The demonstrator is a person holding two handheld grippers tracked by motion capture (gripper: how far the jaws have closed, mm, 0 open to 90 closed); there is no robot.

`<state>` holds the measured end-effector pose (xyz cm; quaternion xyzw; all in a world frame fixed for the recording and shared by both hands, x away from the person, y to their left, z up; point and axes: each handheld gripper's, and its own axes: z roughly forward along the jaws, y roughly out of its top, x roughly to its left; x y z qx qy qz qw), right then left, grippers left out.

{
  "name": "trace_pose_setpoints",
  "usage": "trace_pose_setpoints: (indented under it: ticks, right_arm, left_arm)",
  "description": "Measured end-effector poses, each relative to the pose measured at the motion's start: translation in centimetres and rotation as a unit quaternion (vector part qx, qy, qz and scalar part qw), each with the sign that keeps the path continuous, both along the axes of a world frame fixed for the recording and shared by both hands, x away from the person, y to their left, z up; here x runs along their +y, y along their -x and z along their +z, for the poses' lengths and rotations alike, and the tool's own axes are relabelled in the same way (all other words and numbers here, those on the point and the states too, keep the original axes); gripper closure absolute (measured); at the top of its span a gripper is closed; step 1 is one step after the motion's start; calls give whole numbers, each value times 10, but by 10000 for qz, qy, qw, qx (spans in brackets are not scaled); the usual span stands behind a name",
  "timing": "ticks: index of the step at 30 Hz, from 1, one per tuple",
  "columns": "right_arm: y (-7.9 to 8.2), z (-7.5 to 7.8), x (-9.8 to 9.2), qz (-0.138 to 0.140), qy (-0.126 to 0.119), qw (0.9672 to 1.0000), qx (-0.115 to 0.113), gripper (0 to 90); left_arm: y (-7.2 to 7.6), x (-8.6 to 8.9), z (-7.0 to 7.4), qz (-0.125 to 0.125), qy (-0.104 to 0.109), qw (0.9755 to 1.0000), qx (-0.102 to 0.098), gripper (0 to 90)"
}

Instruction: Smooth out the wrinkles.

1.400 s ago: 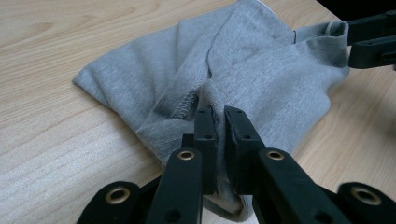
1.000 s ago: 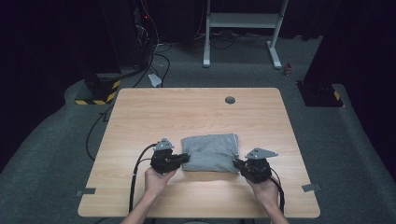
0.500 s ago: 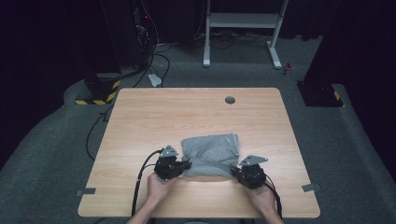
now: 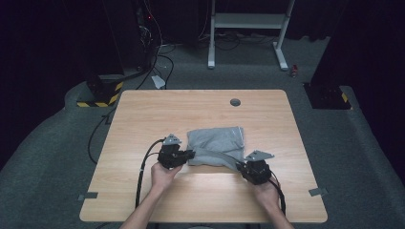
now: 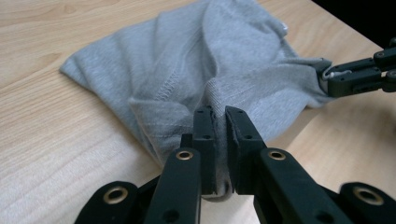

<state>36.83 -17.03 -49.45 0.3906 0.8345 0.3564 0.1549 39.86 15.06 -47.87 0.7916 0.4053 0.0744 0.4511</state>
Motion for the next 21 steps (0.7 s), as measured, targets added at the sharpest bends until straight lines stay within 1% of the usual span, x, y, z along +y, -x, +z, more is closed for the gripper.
trace_pose_setpoints:
  ticks: [2, 3, 4, 5, 7, 8, 10, 12, 13, 14, 15, 17, 18, 20, 21]
  right_arm:
    - [9, -2, -1, 88, 10, 10000, 20, 818]
    - [15, -5, -2, 126, 48, 9999, 35, 815]
    - [21, -12, -4, 145, 91, 9998, 115, 812]
    - [21, -12, -4, 145, 91, 9998, 115, 812]
    - [25, -18, -8, 116, 97, 9998, 139, 809]
    - [26, -20, -9, 63, 41, 9998, 164, 804]
    - [26, -20, -10, 62, 43, 9999, 149, 772]
    - [28, -18, -9, 90, 58, 9998, 160, 712]
    - [28, -18, -9, 90, 58, 9998, 160, 712]
    - [30, -17, -9, 88, 20, 9998, 190, 691]
    - [31, -15, -10, 105, -33, 9997, 202, 665]
    - [33, -8, -14, 102, -178, 9996, 204, 619]
    - [33, -4, -16, 104, -268, 9994, 189, 610]
    - [32, 4, -20, 102, -432, 9989, 156, 598]
    - [30, 10, -22, 89, -538, 9985, 106, 596]
  left_arm:
    - [8, 0, -1, -109, -28, 9999, -38, 824]
    - [10, 0, -2, -144, -25, 9999, -34, 823]
    - [13, 0, -4, -180, -35, 9998, -24, 820]
    - [16, 0, -6, -197, -23, 9998, -11, 820]
    - [19, 0, -12, -220, -39, 9997, 44, 817]
    - [21, -1, -15, -225, -69, 9997, 59, 815]
    - [22, -2, -18, -242, -80, 9996, 89, 813]
    - [25, -1, -19, -239, -10, 9996, 122, 791]
    - [25, -1, -19, -239, -10, 9996, 122, 778]
    - [25, 0, -18, -230, -18, 9997, 114, 778]
    - [26, 1, -17, -205, 2, 9997, 91, 757]
    - [27, 3, -14, -109, 79, 9999, 65, 677]
    - [27, 4, -12, -68, 145, 9999, 62, 656]
    - [27, 7, -9, -43, 180, 9998, 34, 620]
    - [28, 7, -7, -9, 185, 9998, 40, 599]
